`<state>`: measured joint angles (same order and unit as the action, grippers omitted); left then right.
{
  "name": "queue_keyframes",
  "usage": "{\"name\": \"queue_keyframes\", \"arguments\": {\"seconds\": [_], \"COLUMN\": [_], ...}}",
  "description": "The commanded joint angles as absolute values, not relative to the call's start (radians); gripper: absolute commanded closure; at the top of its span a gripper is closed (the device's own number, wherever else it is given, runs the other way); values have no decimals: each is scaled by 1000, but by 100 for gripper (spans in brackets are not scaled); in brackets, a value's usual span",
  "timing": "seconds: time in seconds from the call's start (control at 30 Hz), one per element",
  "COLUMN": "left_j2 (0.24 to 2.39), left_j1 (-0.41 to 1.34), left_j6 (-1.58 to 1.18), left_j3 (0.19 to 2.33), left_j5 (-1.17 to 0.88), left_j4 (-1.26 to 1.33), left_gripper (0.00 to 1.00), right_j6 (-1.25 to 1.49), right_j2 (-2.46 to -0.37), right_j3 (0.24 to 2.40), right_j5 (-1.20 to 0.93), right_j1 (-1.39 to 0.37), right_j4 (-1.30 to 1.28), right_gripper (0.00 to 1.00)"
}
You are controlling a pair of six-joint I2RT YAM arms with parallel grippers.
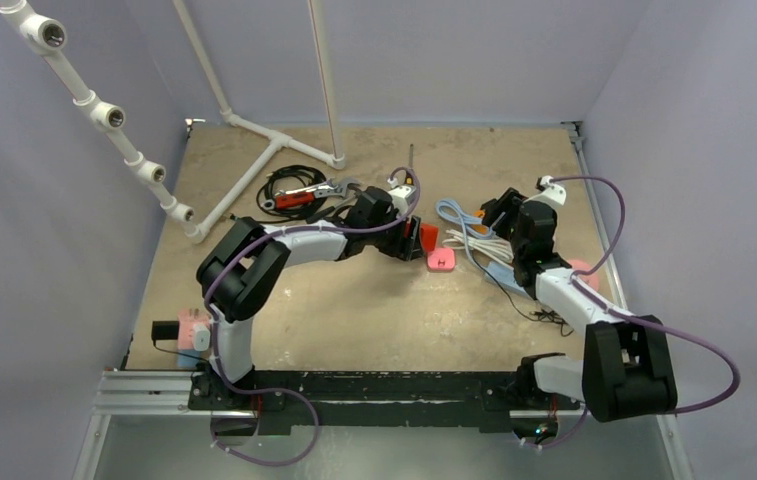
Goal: Pull the plug off the socket
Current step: Place the plug at the center of the board.
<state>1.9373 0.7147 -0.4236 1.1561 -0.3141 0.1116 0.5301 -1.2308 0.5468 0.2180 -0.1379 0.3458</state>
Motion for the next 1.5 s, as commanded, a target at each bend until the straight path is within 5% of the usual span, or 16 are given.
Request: {"name": "queue_keyframes", "arguments": {"seconds": [0.0, 0.17, 0.23, 0.37, 0.63, 0.87, 1.17, 1.47], "left_j2": [1965, 1951, 1933, 1873, 1635, 1342, 1009, 924], "left_j1": [717, 718, 717, 716, 648, 547, 438, -39], "left_j6": [-434, -430, -427, -396, -392, -277, -546, -599], "left_j3": [1195, 1197, 1198, 1197, 1108, 1041, 883, 738], "left_j5": [-296, -309, -314, -283, -232, 149, 724, 450], "left_j4": [117, 111, 112, 92, 118, -13, -367, -455], "left_gripper": [83, 34, 23, 3, 1, 1, 1, 1], "right_j6": [542, 530, 528, 530, 464, 415, 362, 364], "right_j2": [-1224, -1168, -1146, -1093, -937, -907, -956, -935], "right_j3": [545, 519, 513, 500, 432, 352, 406, 405], "right_j5": [179, 176, 185, 219, 127, -270, -160, -130], "right_j1": [-132, -132, -133, -133, -132, -178, -344, -344], "right_j4": [414, 432, 432, 422, 504, 739, 703, 680], "right_gripper": [27, 11, 2, 1, 1, 1, 1, 1]}}
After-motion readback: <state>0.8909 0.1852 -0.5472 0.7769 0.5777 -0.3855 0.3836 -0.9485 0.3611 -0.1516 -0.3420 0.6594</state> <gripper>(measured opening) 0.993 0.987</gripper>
